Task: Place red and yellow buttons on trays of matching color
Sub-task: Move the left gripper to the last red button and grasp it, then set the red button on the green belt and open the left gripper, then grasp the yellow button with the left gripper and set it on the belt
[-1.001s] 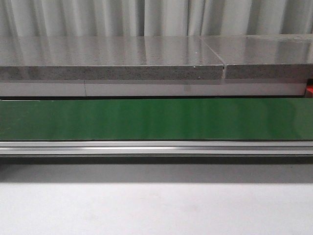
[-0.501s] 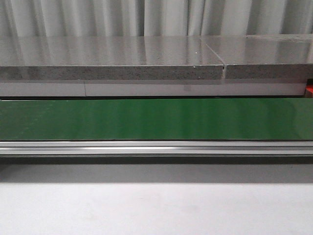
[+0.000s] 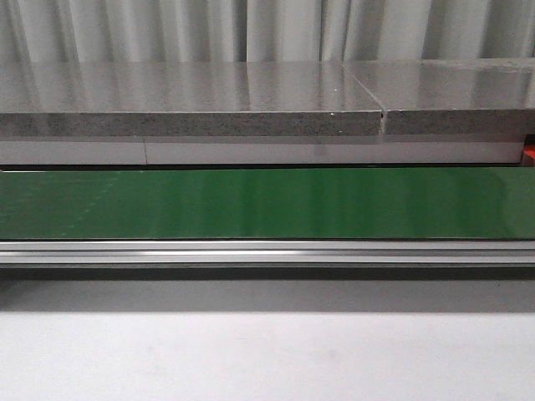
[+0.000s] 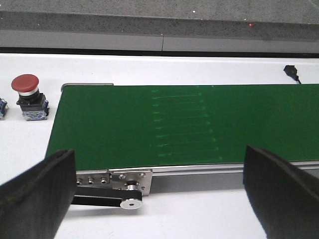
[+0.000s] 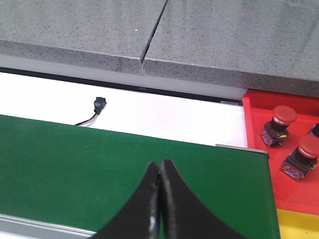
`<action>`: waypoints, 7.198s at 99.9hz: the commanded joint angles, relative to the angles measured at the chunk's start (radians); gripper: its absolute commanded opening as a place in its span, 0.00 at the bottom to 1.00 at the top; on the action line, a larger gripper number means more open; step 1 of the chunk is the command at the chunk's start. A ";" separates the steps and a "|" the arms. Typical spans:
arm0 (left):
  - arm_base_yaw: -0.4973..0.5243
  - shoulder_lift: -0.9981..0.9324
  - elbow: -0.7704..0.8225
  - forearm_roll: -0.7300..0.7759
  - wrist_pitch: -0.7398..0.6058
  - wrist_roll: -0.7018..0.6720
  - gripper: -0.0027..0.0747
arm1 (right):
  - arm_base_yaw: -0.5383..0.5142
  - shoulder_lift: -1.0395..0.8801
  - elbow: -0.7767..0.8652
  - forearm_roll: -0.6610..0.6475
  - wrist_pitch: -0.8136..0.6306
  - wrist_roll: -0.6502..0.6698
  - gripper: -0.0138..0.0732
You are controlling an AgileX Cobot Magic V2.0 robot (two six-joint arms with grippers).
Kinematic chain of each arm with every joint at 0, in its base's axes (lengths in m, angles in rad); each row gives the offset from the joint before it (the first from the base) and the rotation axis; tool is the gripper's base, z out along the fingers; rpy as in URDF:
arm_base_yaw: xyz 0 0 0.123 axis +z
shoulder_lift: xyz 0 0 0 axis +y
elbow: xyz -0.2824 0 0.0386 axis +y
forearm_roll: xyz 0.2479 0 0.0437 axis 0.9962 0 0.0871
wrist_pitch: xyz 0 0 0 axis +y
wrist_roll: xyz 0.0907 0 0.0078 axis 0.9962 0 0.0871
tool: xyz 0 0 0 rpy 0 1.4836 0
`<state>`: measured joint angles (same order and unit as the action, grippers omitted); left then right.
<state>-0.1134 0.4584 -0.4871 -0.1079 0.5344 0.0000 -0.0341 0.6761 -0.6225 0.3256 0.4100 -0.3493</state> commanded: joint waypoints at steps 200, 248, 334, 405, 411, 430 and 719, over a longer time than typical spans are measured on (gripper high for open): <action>0.369 1.471 -0.957 0.053 -0.052 -0.308 0.89 | 0.002 -0.002 -0.023 0.007 -0.063 -0.010 0.08; 0.379 1.502 -0.965 0.053 -0.044 -0.308 0.56 | 0.002 -0.002 -0.023 0.007 -0.063 -0.010 0.08; 0.253 1.102 -0.946 0.077 0.215 -0.170 0.01 | 0.002 -0.002 -0.023 0.007 -0.063 -0.010 0.08; 0.202 0.998 -0.634 0.077 0.081 -0.168 0.01 | 0.002 -0.002 -0.023 0.007 -0.063 -0.010 0.08; 0.202 1.010 -0.634 0.077 0.081 -0.166 0.01 | 0.002 -0.002 -0.023 0.007 -0.063 -0.010 0.08; 0.202 1.047 -0.634 0.077 0.085 -0.143 0.01 | 0.002 -0.002 -0.023 0.007 -0.063 -0.010 0.08; 0.553 1.623 -1.191 -0.064 0.106 0.007 0.89 | 0.002 -0.002 -0.023 0.007 -0.063 -0.010 0.08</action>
<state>0.4366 2.1250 -1.6352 -0.1580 0.6628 0.0129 -0.0341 0.6761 -0.6215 0.3256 0.4121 -0.3493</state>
